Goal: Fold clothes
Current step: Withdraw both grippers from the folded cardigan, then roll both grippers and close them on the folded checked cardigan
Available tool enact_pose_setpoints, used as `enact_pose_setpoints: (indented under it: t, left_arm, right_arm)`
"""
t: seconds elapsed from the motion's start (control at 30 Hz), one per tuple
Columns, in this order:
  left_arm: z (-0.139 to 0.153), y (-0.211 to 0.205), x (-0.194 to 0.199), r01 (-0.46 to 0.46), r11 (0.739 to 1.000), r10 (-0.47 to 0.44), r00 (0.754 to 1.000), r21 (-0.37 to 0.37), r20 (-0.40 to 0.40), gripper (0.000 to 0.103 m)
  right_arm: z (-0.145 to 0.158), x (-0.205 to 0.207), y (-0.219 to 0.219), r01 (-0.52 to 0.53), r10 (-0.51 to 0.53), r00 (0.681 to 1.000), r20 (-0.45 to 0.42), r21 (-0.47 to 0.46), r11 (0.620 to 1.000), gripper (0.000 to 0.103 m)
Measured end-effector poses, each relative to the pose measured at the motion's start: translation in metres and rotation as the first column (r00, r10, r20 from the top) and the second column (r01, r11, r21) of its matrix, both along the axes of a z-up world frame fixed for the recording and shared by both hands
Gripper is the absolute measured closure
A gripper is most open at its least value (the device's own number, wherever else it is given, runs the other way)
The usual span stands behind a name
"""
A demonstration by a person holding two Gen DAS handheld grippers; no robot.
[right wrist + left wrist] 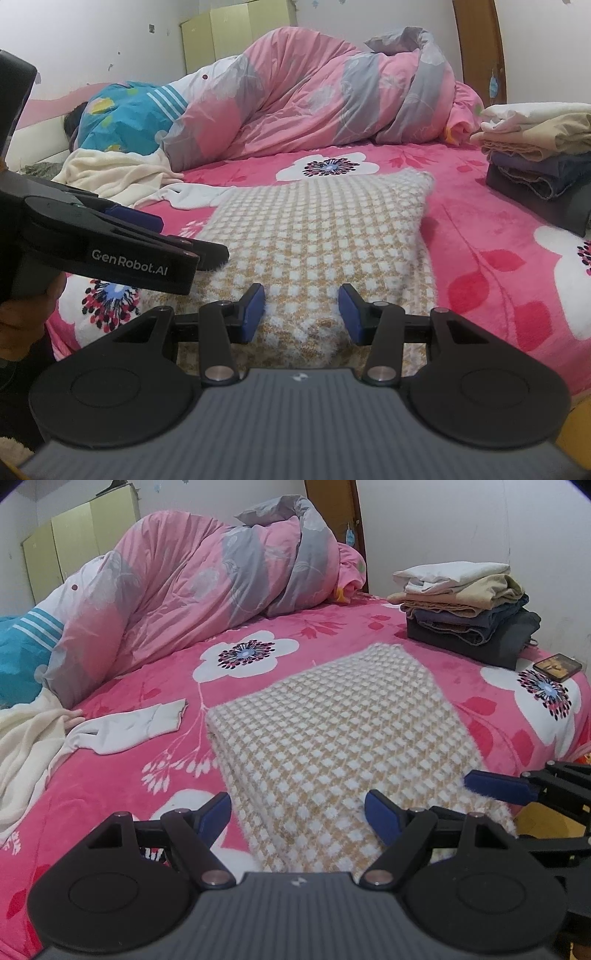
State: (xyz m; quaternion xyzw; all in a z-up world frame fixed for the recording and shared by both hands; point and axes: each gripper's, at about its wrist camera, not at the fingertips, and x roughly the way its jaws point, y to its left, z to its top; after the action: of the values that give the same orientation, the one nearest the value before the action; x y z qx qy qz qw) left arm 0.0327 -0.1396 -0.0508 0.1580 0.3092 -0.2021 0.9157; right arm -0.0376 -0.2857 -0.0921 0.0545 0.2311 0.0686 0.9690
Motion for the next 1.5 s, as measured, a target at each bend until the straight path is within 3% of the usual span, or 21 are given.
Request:
enact_pose_setpoints:
  t: [0.5,0.7,0.97,1.17,1.23,1.37,1.43,1.5]
  left_arm:
    - [0.000,0.003,0.000,0.000,1.000,0.000,1.000,0.001,-0.003,0.022]
    - [-0.008,0.033,0.004,-0.003,0.984,-0.016,0.995,-0.180,-0.101,0.019]
    - [-0.011,0.074,0.018,-0.053,0.929,-0.037,0.971,-0.365,-0.235,0.018]
    - [-0.021,0.103,0.031,-0.098,0.851,-0.085,0.944,-0.517,-0.320,0.018]
    - [-0.024,0.110,0.034,-0.105,0.832,-0.099,0.939,-0.545,-0.330,0.018]
    - [-0.035,0.122,0.041,-0.088,0.796,-0.148,0.931,-0.599,-0.334,0.015]
    - [-0.043,0.128,0.049,-0.082,0.769,-0.183,0.922,-0.634,-0.341,0.015]
    - [-0.054,0.132,0.059,-0.094,0.738,-0.214,0.907,-0.668,-0.364,0.014]
  right_arm:
    - [-0.002,-0.001,-0.001,0.001,-0.002,1.000,0.007,0.009,1.000,0.059]
    - [-0.002,-0.002,0.000,0.004,-0.004,1.000,0.008,0.018,1.000,0.059]
    - [-0.003,-0.002,-0.004,0.001,-0.001,1.000,0.012,0.038,0.999,0.059]
    - [0.001,-0.002,-0.008,-0.014,0.013,1.000,0.014,0.074,0.997,0.058]
    - [0.004,-0.002,-0.018,-0.027,0.025,1.000,0.014,0.143,0.989,0.054]
    - [0.017,-0.007,-0.050,-0.057,0.038,0.997,0.065,0.322,0.945,0.038]
    - [0.021,-0.008,-0.071,-0.056,0.019,0.996,0.091,0.428,0.902,0.031]
    - [0.017,0.000,-0.096,-0.022,-0.013,0.998,0.059,0.559,0.829,0.022]
